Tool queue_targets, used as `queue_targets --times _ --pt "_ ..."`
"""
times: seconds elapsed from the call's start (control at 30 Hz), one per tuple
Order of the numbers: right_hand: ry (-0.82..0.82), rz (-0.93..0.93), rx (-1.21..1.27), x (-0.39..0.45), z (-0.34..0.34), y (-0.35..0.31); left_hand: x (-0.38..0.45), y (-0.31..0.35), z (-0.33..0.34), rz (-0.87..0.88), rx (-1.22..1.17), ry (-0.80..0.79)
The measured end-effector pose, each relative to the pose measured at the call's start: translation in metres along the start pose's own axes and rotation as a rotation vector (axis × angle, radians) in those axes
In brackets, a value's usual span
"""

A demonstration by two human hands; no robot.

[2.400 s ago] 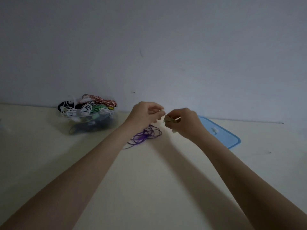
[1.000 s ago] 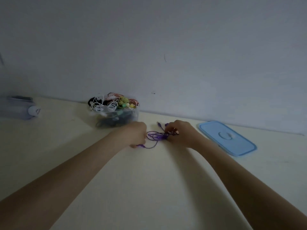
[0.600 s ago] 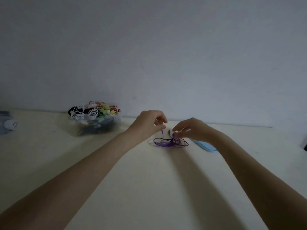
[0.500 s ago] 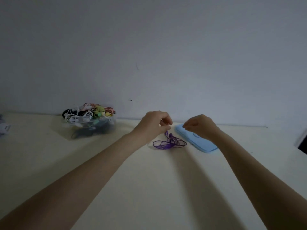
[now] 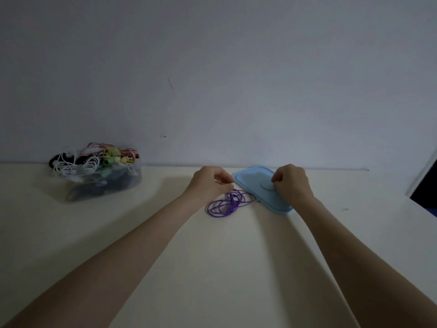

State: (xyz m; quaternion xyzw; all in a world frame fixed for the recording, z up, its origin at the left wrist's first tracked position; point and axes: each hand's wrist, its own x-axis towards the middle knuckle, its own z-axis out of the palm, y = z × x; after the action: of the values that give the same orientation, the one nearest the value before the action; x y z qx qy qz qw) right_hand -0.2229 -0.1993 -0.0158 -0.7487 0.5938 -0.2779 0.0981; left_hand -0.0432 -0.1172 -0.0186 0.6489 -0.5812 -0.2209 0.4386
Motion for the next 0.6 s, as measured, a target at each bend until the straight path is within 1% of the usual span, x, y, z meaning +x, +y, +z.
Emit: queue_targets --times 0.07,0.13,0.2,0.27,0.33,0.47,0.6 --pt "0.023 -0.023 0.115 0.000 -0.001 -0.003 0.001 -0.005 0.000 -0.035 -0.081 0.012" --pt "0.000 -0.020 0.301 -0.002 -0.003 -0.011 0.002 -0.009 0.001 -0.063 -0.157 0.038" --pt "-0.042 0.007 0.506 -0.006 -0.005 -0.021 0.001 -0.012 0.001 -0.081 -0.242 0.054" --pt "-0.107 0.019 0.700 -0.011 -0.003 -0.029 -0.001 -0.013 0.000 -0.075 -0.347 0.029" --pt "-0.183 -0.006 0.828 -0.018 0.003 -0.038 -0.005 -0.015 -0.001 -0.068 -0.424 0.000" --pt "-0.234 -0.051 0.828 -0.027 0.022 -0.052 -0.006 -0.019 -0.003 -0.068 -0.496 0.001" --pt "-0.222 -0.054 0.843 -0.030 0.033 -0.054 -0.004 -0.026 -0.004 -0.043 -0.450 0.058"
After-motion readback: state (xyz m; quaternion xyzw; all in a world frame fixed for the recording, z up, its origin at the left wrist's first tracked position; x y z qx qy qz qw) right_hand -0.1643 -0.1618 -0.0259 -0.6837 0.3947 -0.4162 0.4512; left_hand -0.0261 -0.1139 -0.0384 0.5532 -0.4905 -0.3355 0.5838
